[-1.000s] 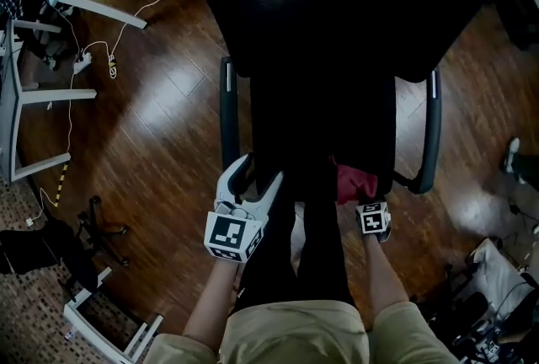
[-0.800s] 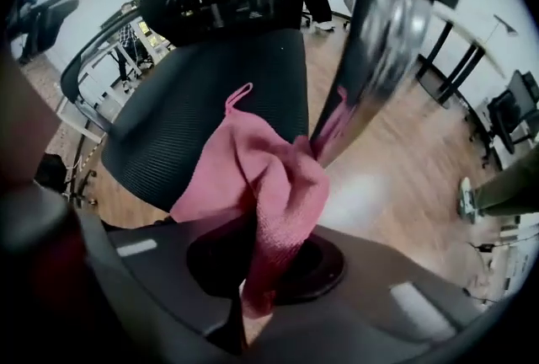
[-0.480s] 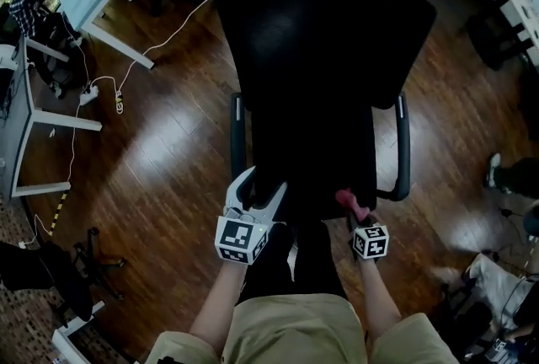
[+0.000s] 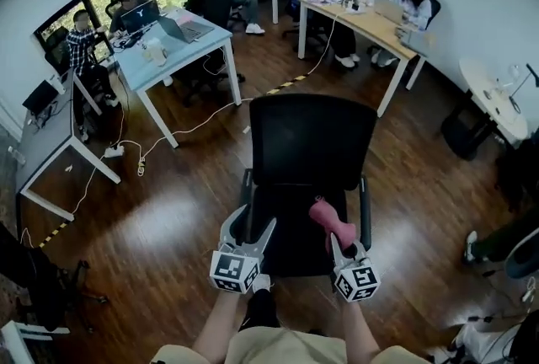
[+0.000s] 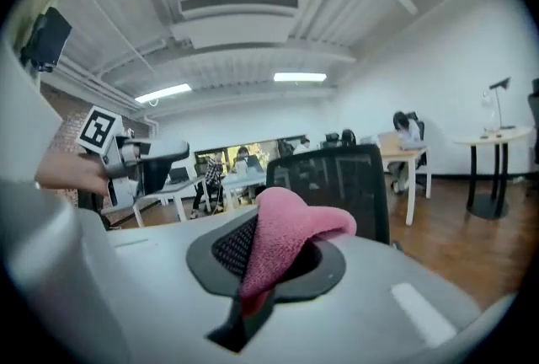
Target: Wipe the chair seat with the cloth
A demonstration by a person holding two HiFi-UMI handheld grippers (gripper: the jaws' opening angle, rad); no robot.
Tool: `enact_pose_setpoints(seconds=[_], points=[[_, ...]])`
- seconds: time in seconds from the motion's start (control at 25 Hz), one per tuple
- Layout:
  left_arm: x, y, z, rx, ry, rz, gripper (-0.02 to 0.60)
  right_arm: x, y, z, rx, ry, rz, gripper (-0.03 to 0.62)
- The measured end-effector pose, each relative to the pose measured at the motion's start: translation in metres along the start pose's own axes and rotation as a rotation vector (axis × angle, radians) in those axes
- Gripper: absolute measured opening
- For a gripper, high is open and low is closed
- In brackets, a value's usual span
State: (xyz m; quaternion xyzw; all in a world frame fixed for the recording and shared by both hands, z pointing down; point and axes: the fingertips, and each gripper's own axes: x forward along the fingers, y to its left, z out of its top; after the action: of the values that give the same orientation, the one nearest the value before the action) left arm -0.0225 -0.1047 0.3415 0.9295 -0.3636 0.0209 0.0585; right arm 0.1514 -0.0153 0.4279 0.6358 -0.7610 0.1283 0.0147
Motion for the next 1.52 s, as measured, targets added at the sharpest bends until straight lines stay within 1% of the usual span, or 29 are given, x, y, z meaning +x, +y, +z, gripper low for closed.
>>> enact_pose_setpoints(seconds=[0.12,0.2,0.32,0.4,0.52,0.64,0.76,0.84,0.92,1.08,1.16,1.24,1.36,1.44,1.52], points=[[-0.041,-0.052,0.021,0.015,-0.063,0.027,0.262,-0.056,0.013,0.049,-0.053,-0.136,0.051,0.018],[-0.071,-0.096,0.036,0.025,-0.103,0.042,0.262,-0.104,0.023,0.073,-0.084,-0.19,0.087,0.018],[-0.113,-0.161,0.058,0.018,-0.149,0.062,0.247,-0.177,0.034,0.099,-0.139,-0.216,0.125,0.018],[-0.137,-0.197,0.073,0.034,-0.15,0.061,0.242,-0.217,0.039,0.109,-0.125,-0.223,0.124,0.018],[-0.175,-0.227,0.095,0.066,-0.16,0.076,0.242,-0.259,0.054,0.124,-0.11,-0.242,0.114,0.018],[-0.203,-0.229,0.108,0.076,-0.189,0.096,0.242,-0.271,0.076,0.131,-0.116,-0.25,0.113,0.018],[-0.223,-0.232,0.109,0.083,-0.183,0.06,0.242,-0.28,0.102,0.138,-0.106,-0.254,0.11,0.018],[-0.237,-0.235,0.109,0.1,-0.181,0.031,0.243,-0.287,0.121,0.142,-0.127,-0.264,0.096,0.018],[-0.252,-0.228,0.113,0.114,-0.195,0.028,0.244,-0.283,0.14,0.143,-0.163,-0.27,0.083,0.018],[-0.279,-0.202,0.112,0.079,-0.214,0.04,0.244,-0.274,0.184,0.144,-0.199,-0.273,0.089,0.018],[-0.29,-0.193,0.112,0.074,-0.222,0.047,0.242,-0.273,0.206,0.146,-0.226,-0.274,0.101,0.018],[-0.3,-0.183,0.109,0.058,-0.222,0.059,0.239,-0.27,0.224,0.142,-0.249,-0.252,0.117,0.018],[-0.31,-0.178,0.105,0.056,-0.215,0.058,0.239,-0.27,0.238,0.135,-0.271,-0.219,0.117,0.018],[-0.312,-0.178,0.106,0.071,-0.212,0.051,0.241,-0.272,0.241,0.135,-0.269,-0.218,0.106,0.018],[-0.315,-0.177,0.109,0.069,-0.211,0.049,0.241,-0.275,0.242,0.137,-0.27,-0.217,0.09,0.018]])
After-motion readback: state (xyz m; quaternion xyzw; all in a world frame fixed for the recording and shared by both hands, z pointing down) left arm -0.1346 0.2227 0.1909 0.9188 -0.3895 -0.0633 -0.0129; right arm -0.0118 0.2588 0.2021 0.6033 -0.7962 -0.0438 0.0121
